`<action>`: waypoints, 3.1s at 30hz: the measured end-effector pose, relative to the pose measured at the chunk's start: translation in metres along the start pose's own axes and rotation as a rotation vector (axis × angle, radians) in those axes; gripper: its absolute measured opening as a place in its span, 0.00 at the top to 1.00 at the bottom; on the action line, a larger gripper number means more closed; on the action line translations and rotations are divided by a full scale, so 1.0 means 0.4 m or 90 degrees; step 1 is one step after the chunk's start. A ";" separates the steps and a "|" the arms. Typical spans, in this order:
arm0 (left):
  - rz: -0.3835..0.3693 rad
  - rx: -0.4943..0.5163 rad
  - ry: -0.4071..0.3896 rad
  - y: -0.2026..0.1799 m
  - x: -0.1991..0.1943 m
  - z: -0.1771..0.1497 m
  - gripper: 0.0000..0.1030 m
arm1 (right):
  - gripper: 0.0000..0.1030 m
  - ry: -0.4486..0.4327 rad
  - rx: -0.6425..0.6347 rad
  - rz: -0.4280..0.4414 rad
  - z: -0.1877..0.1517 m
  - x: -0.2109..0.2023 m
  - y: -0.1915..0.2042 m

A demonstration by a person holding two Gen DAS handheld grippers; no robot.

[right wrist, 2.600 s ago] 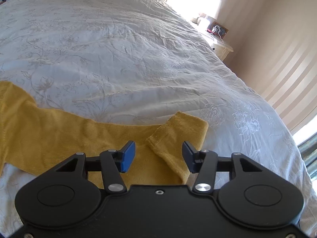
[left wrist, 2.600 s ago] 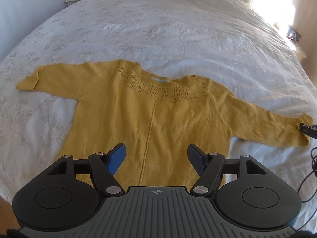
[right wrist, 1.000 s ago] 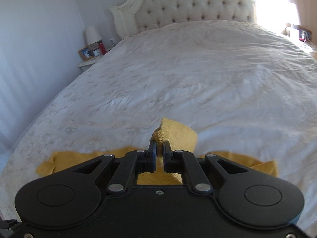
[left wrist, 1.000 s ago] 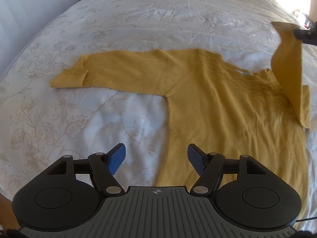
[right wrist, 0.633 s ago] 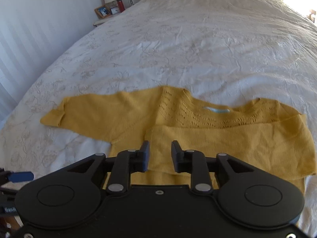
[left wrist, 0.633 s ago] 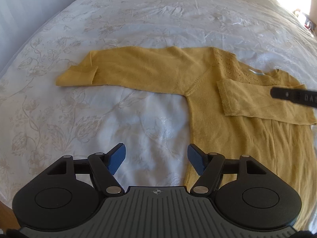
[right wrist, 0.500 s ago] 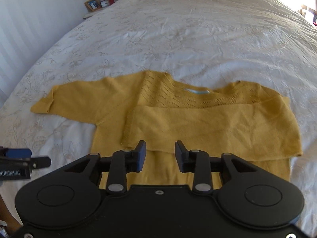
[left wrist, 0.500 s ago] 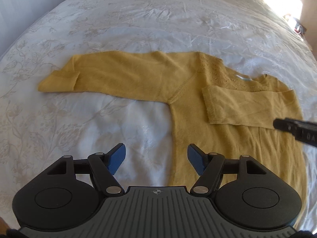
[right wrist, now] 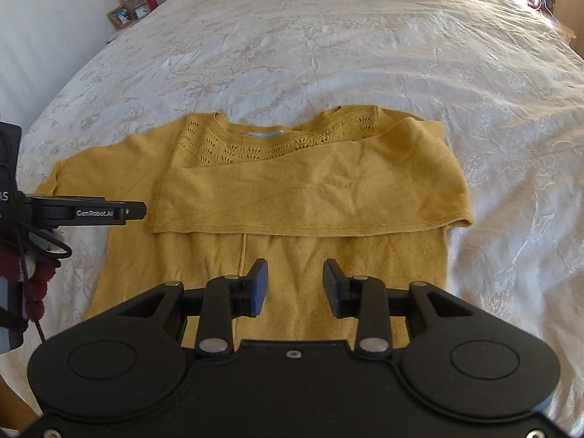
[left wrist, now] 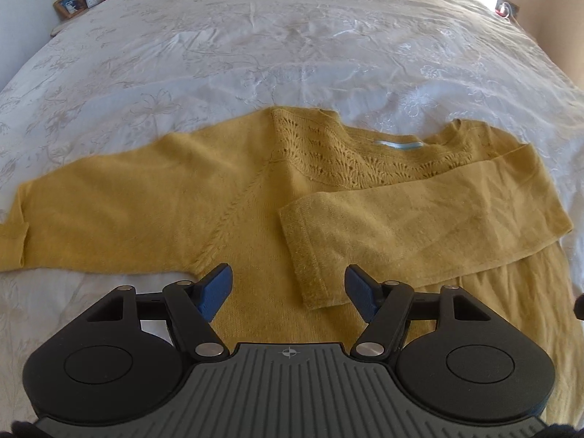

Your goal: Fold small clothes

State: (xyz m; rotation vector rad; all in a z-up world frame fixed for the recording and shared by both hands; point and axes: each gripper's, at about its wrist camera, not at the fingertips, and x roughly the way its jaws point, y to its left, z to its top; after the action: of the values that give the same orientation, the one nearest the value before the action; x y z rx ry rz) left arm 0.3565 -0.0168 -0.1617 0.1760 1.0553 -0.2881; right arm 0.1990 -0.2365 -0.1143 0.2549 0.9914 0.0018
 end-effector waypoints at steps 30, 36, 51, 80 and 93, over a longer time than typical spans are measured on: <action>0.007 -0.024 -0.103 -0.020 -0.062 0.075 0.95 | 0.57 0.043 0.061 0.040 0.009 0.089 -0.108; 0.068 -0.045 -0.087 0.067 -0.035 0.099 0.95 | 0.56 0.039 0.087 0.028 0.018 0.097 -0.145; 0.155 -0.022 0.041 0.101 0.154 0.067 0.77 | 0.46 0.007 0.115 -0.070 0.190 0.209 -0.318; 0.069 -0.135 0.030 0.192 0.044 -0.005 0.02 | 0.10 0.025 0.098 -0.085 0.199 0.223 -0.346; 0.106 -0.044 0.116 0.111 0.061 -0.159 0.00 | 0.11 0.122 0.007 -0.115 0.006 0.238 -0.187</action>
State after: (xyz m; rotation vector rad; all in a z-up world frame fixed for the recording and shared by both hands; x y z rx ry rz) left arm 0.3289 0.0393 -0.2135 0.2299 1.2221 -0.0863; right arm 0.2450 -0.2984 -0.2078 0.1762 1.2022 -0.1456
